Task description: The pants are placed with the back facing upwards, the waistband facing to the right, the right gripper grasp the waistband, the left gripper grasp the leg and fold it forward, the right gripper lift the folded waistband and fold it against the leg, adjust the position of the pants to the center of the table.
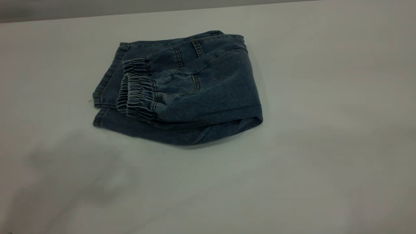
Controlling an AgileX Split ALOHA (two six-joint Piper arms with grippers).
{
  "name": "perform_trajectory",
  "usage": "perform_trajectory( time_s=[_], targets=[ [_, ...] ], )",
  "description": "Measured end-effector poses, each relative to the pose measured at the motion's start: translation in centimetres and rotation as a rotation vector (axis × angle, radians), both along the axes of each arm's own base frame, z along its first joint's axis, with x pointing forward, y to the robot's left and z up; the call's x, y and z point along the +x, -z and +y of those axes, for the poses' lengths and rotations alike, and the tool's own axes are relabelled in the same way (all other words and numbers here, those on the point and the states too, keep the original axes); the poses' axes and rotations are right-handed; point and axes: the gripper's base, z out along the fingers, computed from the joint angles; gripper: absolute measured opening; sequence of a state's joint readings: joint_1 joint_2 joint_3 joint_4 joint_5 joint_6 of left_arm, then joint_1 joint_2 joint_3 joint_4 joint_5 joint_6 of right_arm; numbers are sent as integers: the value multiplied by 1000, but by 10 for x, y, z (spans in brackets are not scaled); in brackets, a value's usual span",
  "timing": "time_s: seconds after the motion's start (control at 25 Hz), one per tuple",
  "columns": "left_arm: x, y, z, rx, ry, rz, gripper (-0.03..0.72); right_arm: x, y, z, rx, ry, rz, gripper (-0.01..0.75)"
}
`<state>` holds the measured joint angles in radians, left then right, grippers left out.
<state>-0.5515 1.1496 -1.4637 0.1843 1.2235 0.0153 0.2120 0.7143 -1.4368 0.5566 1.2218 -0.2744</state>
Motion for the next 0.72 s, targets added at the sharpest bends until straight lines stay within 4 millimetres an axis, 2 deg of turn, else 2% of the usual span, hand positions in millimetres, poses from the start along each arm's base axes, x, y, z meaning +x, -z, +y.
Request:
perform_trajectory(
  time_s=[0.24, 0.4, 0.72],
  targets=[
    [-68, 27, 38, -43, 14, -11, 530, -41, 46, -10, -26, 1, -21, 553],
    [-107, 46, 62, -69, 15, -57, 530, -60, 79, -16, -48, 25, -29, 540],
    [-161, 95, 96, -118, 16, -139, 530, -78, 148, -26, -151, 62, -60, 486]
  ],
)
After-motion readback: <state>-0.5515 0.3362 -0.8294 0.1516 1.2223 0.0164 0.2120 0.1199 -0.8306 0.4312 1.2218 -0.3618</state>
